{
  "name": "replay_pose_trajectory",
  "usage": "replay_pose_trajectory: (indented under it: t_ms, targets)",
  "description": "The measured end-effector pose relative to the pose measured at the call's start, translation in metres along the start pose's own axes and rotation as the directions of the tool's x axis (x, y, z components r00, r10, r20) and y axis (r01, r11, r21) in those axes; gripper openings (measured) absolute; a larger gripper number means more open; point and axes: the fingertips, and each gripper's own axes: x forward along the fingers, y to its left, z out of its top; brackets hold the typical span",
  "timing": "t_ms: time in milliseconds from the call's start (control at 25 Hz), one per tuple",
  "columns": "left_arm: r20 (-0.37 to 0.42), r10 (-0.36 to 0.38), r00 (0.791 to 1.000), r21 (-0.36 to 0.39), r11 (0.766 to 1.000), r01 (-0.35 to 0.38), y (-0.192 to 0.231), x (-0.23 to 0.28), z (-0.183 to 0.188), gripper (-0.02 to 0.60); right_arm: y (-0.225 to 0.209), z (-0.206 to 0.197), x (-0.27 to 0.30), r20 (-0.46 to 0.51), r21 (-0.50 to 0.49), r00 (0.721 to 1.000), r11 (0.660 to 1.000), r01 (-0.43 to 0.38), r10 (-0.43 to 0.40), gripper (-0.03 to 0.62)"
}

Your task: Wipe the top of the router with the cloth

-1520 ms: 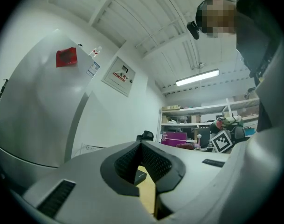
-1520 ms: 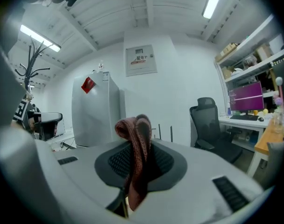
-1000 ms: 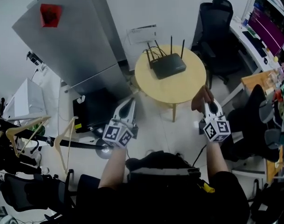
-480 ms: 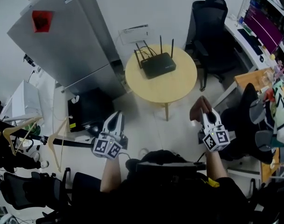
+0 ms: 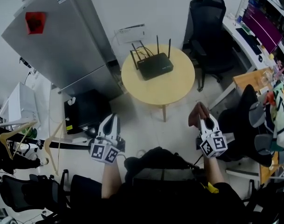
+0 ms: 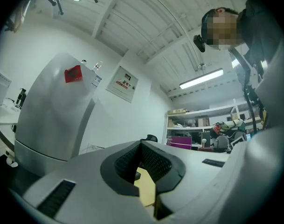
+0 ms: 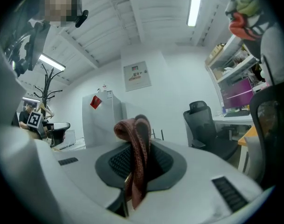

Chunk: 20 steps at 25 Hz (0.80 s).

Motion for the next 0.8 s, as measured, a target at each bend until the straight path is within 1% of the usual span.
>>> replay_pose_trajectory:
  t_ms: [280, 560, 680, 800]
  targets:
    - [-0.021, -0.023, 1.0, -0.012, 1.0, 0.023, -0.002, 0.003, -0.001, 0.0, 0.005, 0.005, 0.006, 0.026, 0.024, 1.0, 1.0, 0.002, -0.003, 0.055]
    - [-0.011, 0.0, 1.0, -0.03, 1.0, 0.0, 0.015, -0.005, -0.001, 0.0, 0.013, 0.002, 0.019, 0.012, 0.016, 1.0, 1.0, -0.025, 0.025, 0.055]
    - [-0.022, 0.002, 1.0, -0.038, 0.999, -0.002, 0.019, -0.012, -0.005, 0.0, 0.024, -0.001, 0.024, -0.009, -0.021, 0.999, 0.998, -0.053, 0.053, 0.055]
    - [-0.056, -0.007, 0.998, -0.052, 0.999, 0.005, 0.023, -0.022, -0.011, 0.001, 0.037, -0.005, 0.024, -0.026, -0.065, 0.998, 0.996, -0.058, 0.057, 0.055]
